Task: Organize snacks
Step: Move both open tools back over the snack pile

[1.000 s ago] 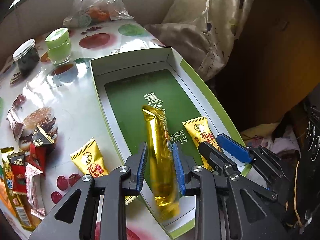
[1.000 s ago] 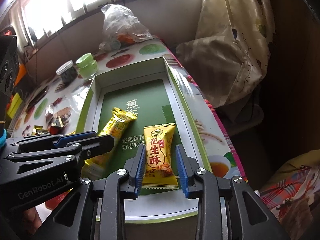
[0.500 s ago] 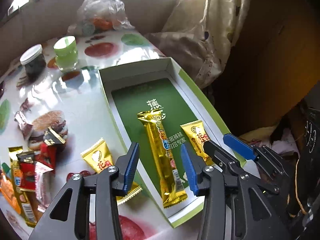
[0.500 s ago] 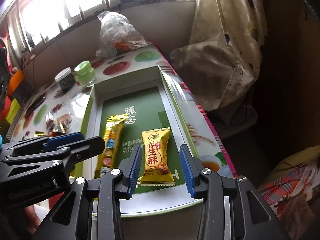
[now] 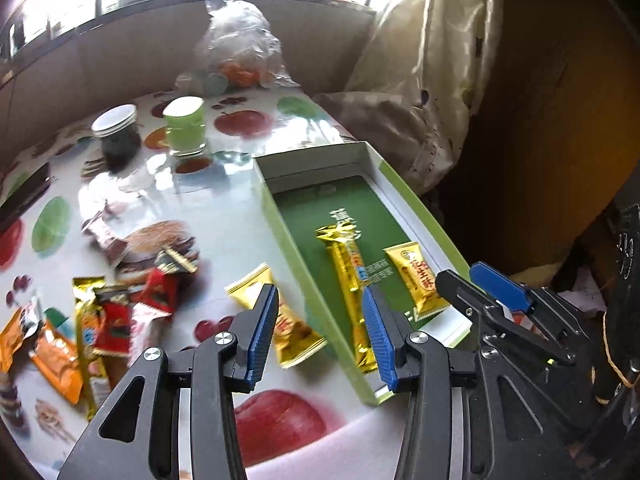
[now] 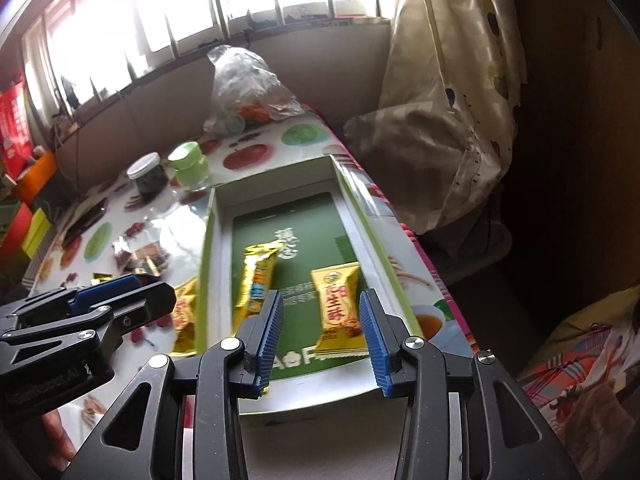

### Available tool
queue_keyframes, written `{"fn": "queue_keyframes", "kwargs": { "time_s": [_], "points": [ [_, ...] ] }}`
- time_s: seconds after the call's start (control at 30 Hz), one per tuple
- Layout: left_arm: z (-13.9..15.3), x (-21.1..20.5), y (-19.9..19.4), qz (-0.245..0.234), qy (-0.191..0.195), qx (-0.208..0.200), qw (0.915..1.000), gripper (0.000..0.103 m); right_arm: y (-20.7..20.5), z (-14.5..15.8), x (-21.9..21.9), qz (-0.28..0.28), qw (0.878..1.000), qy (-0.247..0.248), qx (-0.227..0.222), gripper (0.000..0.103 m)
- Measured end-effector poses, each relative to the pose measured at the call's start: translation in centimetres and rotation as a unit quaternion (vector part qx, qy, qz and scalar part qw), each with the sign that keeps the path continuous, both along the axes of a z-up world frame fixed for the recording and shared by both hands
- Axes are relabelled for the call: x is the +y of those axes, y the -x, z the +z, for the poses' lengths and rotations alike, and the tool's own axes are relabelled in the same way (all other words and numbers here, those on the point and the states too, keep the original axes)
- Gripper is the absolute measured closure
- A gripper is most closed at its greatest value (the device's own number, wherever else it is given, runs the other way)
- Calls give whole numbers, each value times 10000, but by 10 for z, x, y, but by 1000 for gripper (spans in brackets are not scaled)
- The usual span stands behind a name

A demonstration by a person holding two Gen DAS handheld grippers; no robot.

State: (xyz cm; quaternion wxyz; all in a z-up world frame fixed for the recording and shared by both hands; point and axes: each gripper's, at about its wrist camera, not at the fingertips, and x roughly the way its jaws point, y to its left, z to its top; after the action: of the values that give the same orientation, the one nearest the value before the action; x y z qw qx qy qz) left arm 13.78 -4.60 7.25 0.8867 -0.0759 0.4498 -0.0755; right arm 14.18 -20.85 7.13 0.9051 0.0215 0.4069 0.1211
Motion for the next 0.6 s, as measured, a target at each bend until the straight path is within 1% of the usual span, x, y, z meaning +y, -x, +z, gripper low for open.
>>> {"fn": "queue_keyframes", "kwargs": {
  "time_s": [0.1, 0.33, 0.6],
  "points": [
    [3, 10, 8, 123, -91, -76, 9999, 58, 5, 3, 7, 67, 10000, -41, -35, 64],
    [3, 47, 26, 534, -56, -114, 9985, 58, 14, 5, 29, 354, 9993, -98, -60, 64],
    [-12, 95, 42, 1123, 10, 47, 9937, 58, 19, -1, 60, 806, 9967, -50, -29, 64]
  ]
}}
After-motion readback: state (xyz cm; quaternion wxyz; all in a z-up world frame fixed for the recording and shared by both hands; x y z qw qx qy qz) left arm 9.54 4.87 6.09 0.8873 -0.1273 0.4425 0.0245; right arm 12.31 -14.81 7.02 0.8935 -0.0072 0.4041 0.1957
